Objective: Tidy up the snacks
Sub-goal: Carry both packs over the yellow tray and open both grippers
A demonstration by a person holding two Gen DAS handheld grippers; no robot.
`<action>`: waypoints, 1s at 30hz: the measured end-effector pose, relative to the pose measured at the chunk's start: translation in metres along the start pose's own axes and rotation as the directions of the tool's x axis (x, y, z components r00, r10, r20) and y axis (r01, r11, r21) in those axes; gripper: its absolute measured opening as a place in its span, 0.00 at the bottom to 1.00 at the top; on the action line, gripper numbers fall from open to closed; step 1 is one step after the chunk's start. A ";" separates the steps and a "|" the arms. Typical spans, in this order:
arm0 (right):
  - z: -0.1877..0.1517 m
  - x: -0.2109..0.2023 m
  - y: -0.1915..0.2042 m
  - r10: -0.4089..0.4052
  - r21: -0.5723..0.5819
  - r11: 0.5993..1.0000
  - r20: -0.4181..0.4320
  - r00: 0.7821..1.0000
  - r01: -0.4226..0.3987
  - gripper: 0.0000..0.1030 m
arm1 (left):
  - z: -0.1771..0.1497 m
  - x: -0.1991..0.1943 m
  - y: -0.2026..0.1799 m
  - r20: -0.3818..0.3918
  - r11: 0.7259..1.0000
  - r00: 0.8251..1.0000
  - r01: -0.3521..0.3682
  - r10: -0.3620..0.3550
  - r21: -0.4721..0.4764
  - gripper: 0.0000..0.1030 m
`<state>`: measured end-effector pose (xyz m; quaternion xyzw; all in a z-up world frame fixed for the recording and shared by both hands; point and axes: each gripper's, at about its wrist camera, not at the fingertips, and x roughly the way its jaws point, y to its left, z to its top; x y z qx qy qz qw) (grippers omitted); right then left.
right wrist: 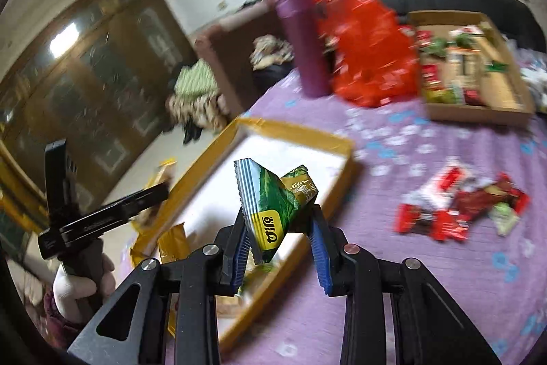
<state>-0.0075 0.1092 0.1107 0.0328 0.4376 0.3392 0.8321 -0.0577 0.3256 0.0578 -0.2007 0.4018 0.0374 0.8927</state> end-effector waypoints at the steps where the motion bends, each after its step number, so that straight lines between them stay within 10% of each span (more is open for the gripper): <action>1: -0.001 0.012 0.005 0.005 -0.004 1.000 -0.025 1.000 -0.005 0.32 | -0.001 0.003 0.004 -0.010 1.000 1.000 0.003 -0.004 -0.010 0.67; 15: -0.011 0.107 0.038 0.007 -0.010 1.000 -0.196 0.981 -0.009 0.37 | -0.001 0.010 0.026 -0.029 0.993 0.997 0.069 -0.072 -0.092 0.68; 23: -0.009 0.053 0.017 0.016 0.013 1.000 -0.103 0.995 -0.014 0.46 | -0.008 -0.025 0.004 0.025 0.987 0.993 0.121 -0.119 -0.104 0.68; 30: -0.014 -0.017 -0.066 -0.101 0.123 0.987 0.002 0.995 0.100 0.50 | -0.043 -0.071 -0.057 0.103 0.954 0.950 0.299 -0.293 -0.038 0.75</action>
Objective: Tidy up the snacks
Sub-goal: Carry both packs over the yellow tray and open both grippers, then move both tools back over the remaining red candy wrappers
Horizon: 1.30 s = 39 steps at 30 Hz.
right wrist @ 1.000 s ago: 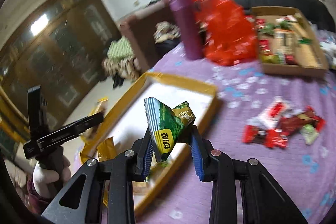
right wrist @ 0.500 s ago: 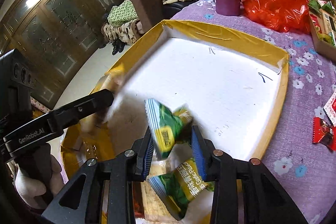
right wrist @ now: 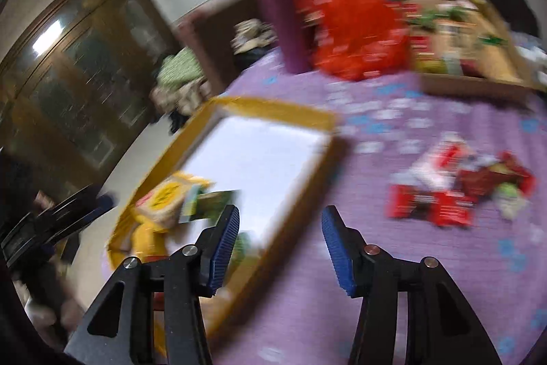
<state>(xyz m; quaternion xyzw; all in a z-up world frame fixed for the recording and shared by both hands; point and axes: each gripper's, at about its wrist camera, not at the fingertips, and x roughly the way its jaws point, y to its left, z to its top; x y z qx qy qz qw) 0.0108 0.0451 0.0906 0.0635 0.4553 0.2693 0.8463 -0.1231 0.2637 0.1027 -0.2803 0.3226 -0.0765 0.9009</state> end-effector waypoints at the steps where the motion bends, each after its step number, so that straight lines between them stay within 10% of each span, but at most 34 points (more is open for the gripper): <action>1: 0.001 -0.008 -0.021 -0.029 0.037 0.999 0.014 0.999 0.028 0.51 | -0.006 0.000 -0.007 -0.001 1.000 1.000 0.022 -0.022 0.003 0.75; 9: -0.003 -0.028 -0.120 -0.205 0.179 0.964 0.036 0.978 0.195 0.53 | -0.044 0.034 -0.045 -0.090 0.994 0.990 0.108 -0.109 -0.016 0.75; 25: 0.051 0.084 -0.096 -0.366 -0.012 0.930 -0.067 0.928 0.367 0.44 | -0.052 0.043 -0.050 -0.121 0.998 0.991 0.054 -0.051 0.022 0.75; 28: 0.032 0.072 -0.085 -0.341 -0.058 0.940 -0.111 0.933 0.337 0.27 | -0.052 0.045 -0.047 -0.125 0.999 0.991 0.051 -0.048 0.020 0.75; 34: -0.028 0.013 -0.076 -0.179 -0.094 0.982 -0.188 0.966 0.163 0.30 | -0.057 0.048 -0.050 -0.144 0.998 0.988 0.059 -0.054 0.029 0.75; 36: -0.033 -0.022 -0.092 -0.069 0.004 0.998 -0.115 0.991 0.069 0.29 | -0.059 0.049 -0.052 -0.146 0.998 0.988 0.057 -0.052 0.033 0.75; 39: -0.031 -0.056 -0.115 -0.156 0.052 0.986 0.007 0.988 0.156 0.40 | -0.062 0.053 -0.057 -0.161 0.997 0.985 0.062 -0.056 0.034 0.75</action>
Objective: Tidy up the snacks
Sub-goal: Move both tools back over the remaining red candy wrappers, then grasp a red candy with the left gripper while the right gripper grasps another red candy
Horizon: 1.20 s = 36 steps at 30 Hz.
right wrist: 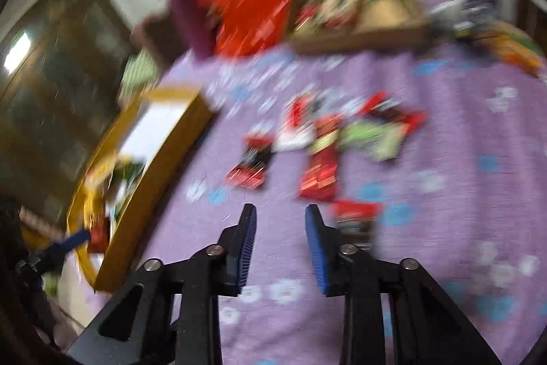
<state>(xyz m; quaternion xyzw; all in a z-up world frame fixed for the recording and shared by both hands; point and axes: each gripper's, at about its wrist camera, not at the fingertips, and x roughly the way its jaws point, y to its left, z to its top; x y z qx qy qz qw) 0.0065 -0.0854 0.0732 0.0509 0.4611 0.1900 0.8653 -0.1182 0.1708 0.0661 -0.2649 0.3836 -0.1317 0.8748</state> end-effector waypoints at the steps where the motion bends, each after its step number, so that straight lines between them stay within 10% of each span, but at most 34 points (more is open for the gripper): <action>1: 0.001 0.000 -0.007 -0.028 0.013 1.000 0.006 1.000 0.027 0.43 | -0.001 0.002 -0.002 -0.005 1.000 1.000 0.003 -0.003 0.003 0.75; 12: -0.022 0.044 -0.004 -0.130 -0.004 0.992 -0.050 0.990 0.130 0.42 | -0.007 0.010 -0.022 -0.043 0.995 0.997 -0.058 0.062 0.079 0.75; 16: -0.028 0.040 -0.004 -0.177 -0.038 0.984 -0.034 0.984 0.176 0.26 | -0.004 0.028 -0.036 -0.067 0.987 0.993 -0.088 0.098 0.136 0.75; 25: -0.030 0.030 -0.036 0.000 0.106 0.994 0.001 1.000 0.000 0.23 | 0.019 0.107 -0.066 -0.128 0.958 0.977 -0.134 0.170 0.254 0.74; 30: -0.032 0.024 -0.030 0.025 0.095 0.995 0.018 1.000 -0.027 0.23 | 0.041 0.156 -0.068 -0.129 0.936 0.963 -0.190 0.237 0.297 0.49; 36: -0.032 0.019 -0.019 0.037 0.060 0.997 0.041 0.998 -0.039 0.23 | 0.051 0.196 -0.065 -0.119 0.896 0.942 -0.252 0.314 0.365 0.49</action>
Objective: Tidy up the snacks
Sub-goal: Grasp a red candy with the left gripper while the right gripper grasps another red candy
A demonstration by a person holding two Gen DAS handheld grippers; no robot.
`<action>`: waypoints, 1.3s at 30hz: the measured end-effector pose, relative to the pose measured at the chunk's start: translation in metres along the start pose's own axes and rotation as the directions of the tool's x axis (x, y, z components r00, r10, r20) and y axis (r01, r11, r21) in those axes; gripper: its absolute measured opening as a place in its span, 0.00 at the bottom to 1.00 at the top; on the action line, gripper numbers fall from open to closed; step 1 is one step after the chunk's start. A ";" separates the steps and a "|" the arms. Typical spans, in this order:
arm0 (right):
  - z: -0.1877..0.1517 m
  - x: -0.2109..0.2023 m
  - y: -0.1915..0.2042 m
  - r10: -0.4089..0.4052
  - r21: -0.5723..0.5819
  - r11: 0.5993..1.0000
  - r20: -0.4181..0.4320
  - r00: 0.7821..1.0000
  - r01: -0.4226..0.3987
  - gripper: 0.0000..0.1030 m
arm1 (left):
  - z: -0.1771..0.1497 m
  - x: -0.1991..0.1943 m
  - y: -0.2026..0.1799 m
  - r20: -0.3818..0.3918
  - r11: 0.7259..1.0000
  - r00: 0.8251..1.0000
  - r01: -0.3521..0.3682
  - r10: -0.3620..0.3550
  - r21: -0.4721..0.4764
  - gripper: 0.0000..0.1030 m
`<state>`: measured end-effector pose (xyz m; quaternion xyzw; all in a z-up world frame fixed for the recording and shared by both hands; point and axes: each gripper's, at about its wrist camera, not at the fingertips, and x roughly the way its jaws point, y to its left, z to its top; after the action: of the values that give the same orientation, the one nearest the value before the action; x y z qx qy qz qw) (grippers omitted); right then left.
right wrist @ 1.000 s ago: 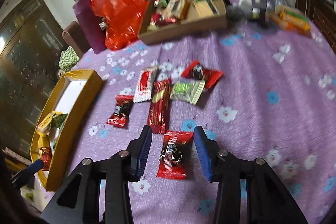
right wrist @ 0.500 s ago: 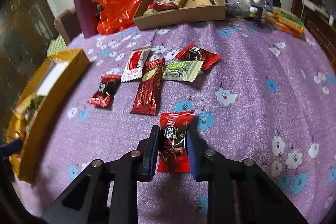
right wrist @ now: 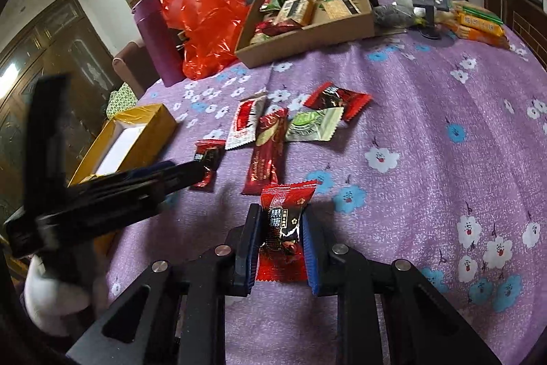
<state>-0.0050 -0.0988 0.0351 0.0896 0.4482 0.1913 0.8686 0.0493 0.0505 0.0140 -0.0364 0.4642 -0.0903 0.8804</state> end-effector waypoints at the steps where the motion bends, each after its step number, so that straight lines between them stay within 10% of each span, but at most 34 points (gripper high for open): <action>1: 0.000 0.000 0.000 0.002 -0.001 1.000 0.000 1.000 -0.002 0.23 | 0.002 0.002 -0.002 0.023 1.000 1.000 -0.008 0.008 0.022 0.49; 6: 0.001 0.001 -0.001 0.000 0.002 1.000 -0.003 1.000 0.000 0.23 | 0.003 0.006 -0.013 0.025 0.993 0.998 -0.056 0.054 0.106 0.23; 22: -0.002 0.001 -0.001 0.042 0.014 0.999 0.020 0.999 -0.043 0.23 | -0.044 -0.092 0.044 0.175 0.989 0.982 0.092 -0.071 -0.114 0.23; 39: -0.009 0.006 0.051 0.069 -0.041 0.997 -0.010 0.998 -0.070 0.23 | -0.115 -0.153 0.176 0.246 0.913 0.965 0.013 0.096 -0.409 0.23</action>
<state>-0.0217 -0.0496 0.0423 0.0864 0.4446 0.2309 0.8611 -0.1078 0.2553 0.0463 -0.2203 0.3537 0.0325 0.9084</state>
